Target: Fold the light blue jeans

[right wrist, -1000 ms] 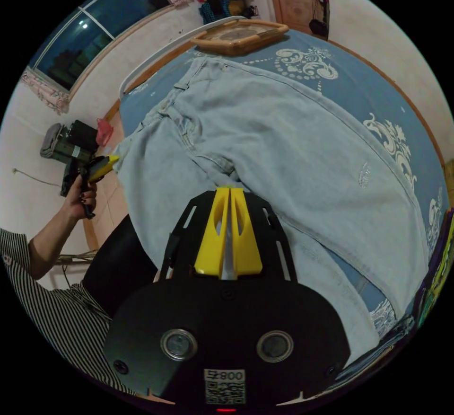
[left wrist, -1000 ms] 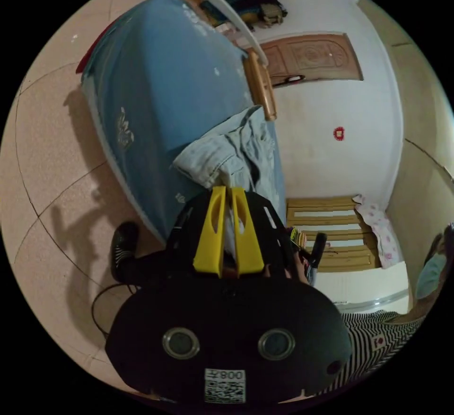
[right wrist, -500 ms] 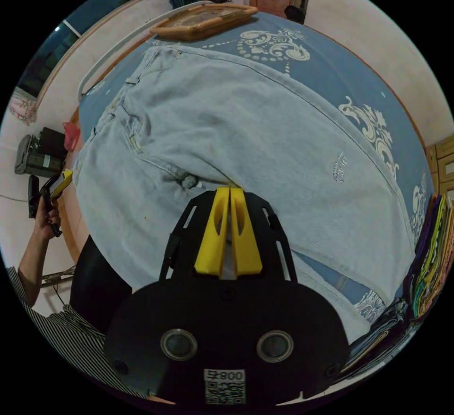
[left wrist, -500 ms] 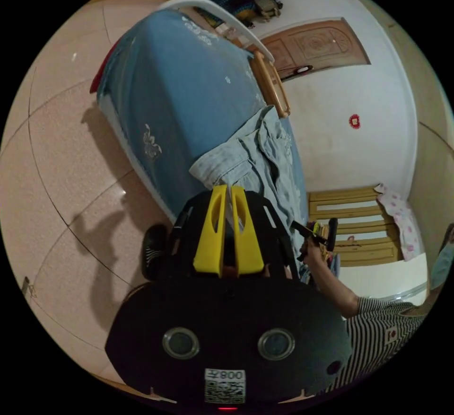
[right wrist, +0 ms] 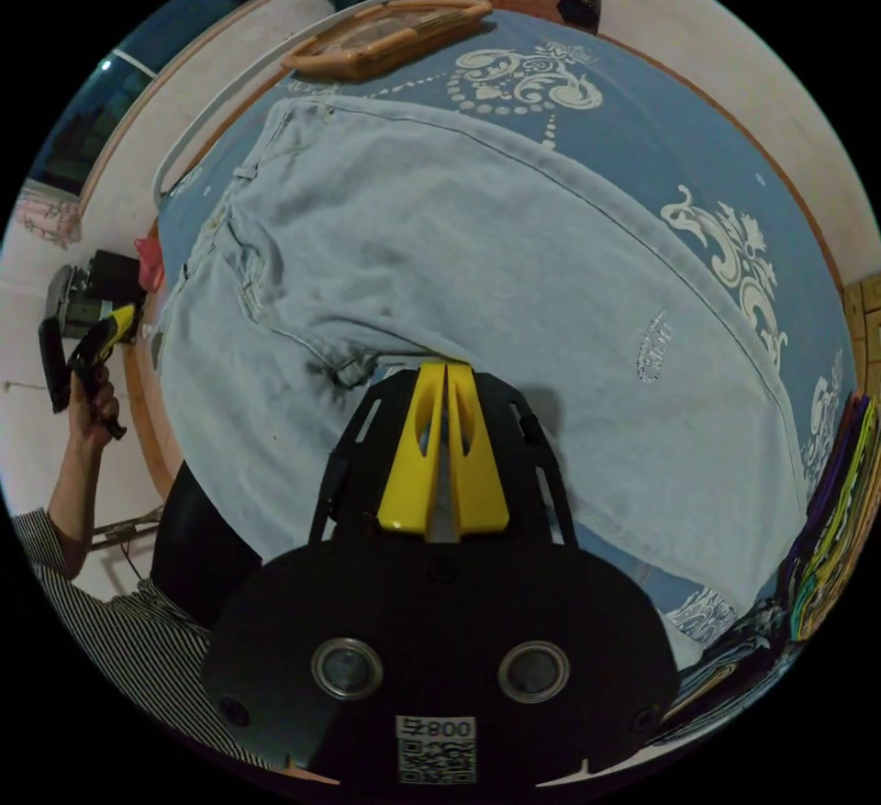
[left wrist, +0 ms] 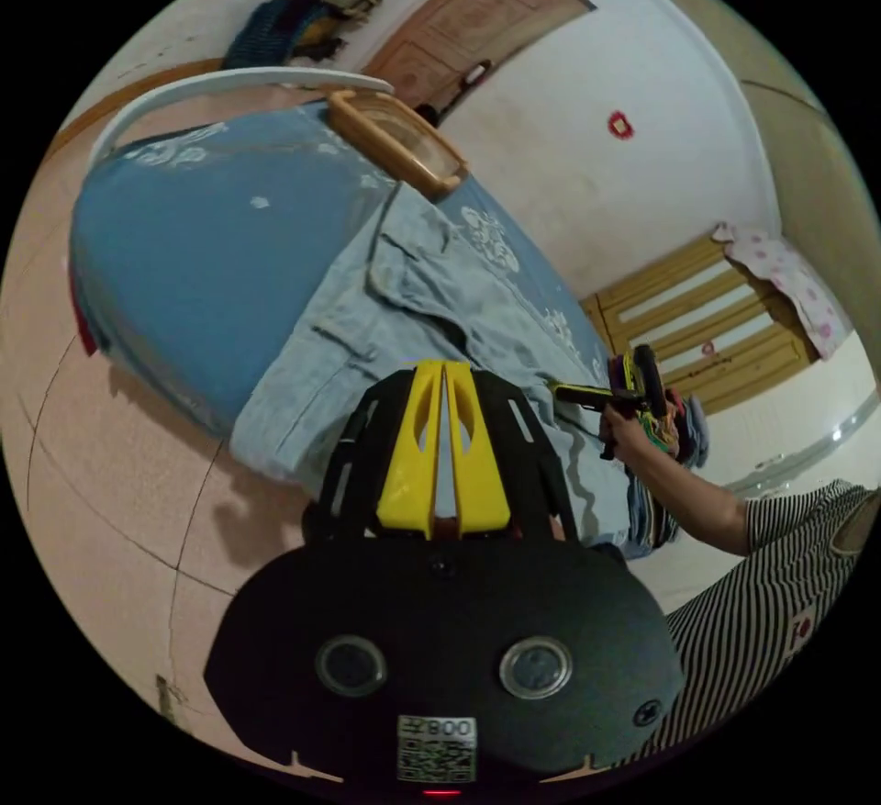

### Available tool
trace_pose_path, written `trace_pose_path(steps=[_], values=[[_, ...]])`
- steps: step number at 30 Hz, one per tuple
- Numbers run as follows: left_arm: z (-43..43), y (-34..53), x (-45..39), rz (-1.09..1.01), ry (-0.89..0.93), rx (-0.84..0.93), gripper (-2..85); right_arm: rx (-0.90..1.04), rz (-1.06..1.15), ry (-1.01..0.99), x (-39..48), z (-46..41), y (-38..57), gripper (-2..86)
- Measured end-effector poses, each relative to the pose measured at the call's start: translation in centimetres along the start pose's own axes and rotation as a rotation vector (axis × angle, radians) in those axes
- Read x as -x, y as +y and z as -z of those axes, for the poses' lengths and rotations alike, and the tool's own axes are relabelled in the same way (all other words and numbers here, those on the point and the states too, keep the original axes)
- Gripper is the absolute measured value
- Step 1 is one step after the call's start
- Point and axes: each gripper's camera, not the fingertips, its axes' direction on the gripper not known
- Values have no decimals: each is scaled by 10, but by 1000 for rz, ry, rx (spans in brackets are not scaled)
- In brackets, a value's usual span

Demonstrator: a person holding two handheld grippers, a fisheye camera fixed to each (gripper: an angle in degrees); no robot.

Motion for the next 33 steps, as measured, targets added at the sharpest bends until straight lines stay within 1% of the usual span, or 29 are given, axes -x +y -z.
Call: trace_pose_path(steps=[2,6,8,10,11,12,14,16,18,21,25,27,29,33], values=[[-28,-25,-25,-81,-1,40,2,-50,-8,-25,-5,12,9,0],[-76,-61,-54,-151,-37,123,3,-152,-94,-26,-28,35,22,0],[-107,-80,-64,-163,-102,192,3,-130,-132,-36,-39,32,19,0],[-127,-90,-69,-161,-158,261,3,-23,-159,-15,-50,14,14,0],[-131,-95,-72,-161,-155,265,3,9,-162,-20,-52,9,14,0],[-132,-97,-74,-158,-147,263,3,-43,-175,-36,-54,13,15,0],[-125,-106,-83,-167,-83,243,4,-38,-174,-53,-54,16,15,1],[-116,-114,-89,-188,-54,206,5,-70,-123,-16,-49,26,17,1],[-107,-123,-94,-218,-55,170,8,-97,-110,1,-47,35,18,2],[-101,-145,-100,-259,-76,142,18,-192,-123,-36,-49,53,14,5],[-111,-187,-110,-327,-104,156,68,-288,-67,-137,-45,69,-12,22],[-119,-207,-114,-342,-117,172,88,-281,-24,-148,-40,70,-30,40],[-127,-234,-120,-357,-167,180,105,-264,22,-134,-33,69,-49,59],[-137,-273,-126,-365,-219,188,120,-222,130,-71,-14,69,-92,79]])
